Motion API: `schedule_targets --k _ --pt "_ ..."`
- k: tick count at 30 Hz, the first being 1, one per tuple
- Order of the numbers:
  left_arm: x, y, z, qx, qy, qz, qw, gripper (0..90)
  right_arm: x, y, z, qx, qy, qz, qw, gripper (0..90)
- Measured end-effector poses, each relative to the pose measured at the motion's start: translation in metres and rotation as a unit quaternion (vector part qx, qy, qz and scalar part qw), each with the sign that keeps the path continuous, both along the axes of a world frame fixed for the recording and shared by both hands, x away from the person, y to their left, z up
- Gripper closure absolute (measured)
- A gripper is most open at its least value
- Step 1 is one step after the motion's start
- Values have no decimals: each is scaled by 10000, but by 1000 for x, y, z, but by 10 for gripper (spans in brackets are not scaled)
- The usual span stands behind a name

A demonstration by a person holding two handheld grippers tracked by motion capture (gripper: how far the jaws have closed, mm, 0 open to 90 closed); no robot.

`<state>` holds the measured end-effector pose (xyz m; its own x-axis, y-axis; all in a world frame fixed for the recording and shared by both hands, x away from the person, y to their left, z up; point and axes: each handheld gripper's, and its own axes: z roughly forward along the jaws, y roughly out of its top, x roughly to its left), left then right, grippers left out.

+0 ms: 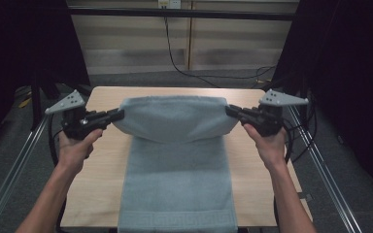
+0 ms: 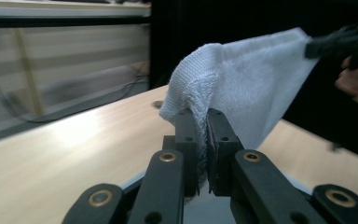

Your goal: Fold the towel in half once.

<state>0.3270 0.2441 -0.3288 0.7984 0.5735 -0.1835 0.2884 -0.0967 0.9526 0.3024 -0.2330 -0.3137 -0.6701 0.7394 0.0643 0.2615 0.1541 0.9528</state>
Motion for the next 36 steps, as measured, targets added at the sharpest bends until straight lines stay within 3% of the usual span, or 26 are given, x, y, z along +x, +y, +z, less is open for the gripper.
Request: schedule_targets --k 2,5,10,12,15,19,22,25,27,29,30,31,32,36 --pt "-15 2 -6 -20 -21 -64 10000 851 -17 -1 -3 -25 -9 73 10000 869" --pt "-36 2 -18 199 -4 -285 9994 851 -39 -3 -10 -217 25 113 9997 870" --pt "-60 -2 -55 601 145 -414 9972 849 -68 -7 -46 -280 460 241 9983 868" --pt "-62 -5 -72 876 307 -458 9946 846 -77 -6 -66 -314 688 297 9967 867" --pt "-65 -7 -99 1018 657 -531 9912 843 -88 -4 -94 -448 1044 352 9929 864" --pt "-80 -9 -127 1186 1006 -754 9849 831 -103 -6 -128 -535 1550 489 9853 856" --pt "-96 -5 -138 1304 1117 -886 9812 818 -119 -8 -143 -428 1750 633 9816 842" --pt "-114 1 -145 1235 1275 -967 9794 797 -137 -3 -151 -603 1888 749 9773 808" --pt "-127 1 -148 1268 1378 -1039 9768 778 -149 -3 -152 -583 1918 830 9762 761" --pt "-139 1 -144 1194 1304 -1256 9762 758 -160 -6 -150 -502 1944 966 9749 746" --pt "-144 2 -141 1159 1257 -1270 9771 750 -166 -8 -148 -457 1930 990 9751 723" --pt "-147 4 -139 983 1262 -1286 9787 723 -170 -10 -146 -345 1895 1041 9757 693" --pt "-147 6 -137 842 1230 -1334 9798 700 -171 -11 -144 -254 1895 1075 9757 691" --pt "-134 5 -131 809 1115 -1195 9832 615 -157 -13 -139 -163 1739 959 9799 671"
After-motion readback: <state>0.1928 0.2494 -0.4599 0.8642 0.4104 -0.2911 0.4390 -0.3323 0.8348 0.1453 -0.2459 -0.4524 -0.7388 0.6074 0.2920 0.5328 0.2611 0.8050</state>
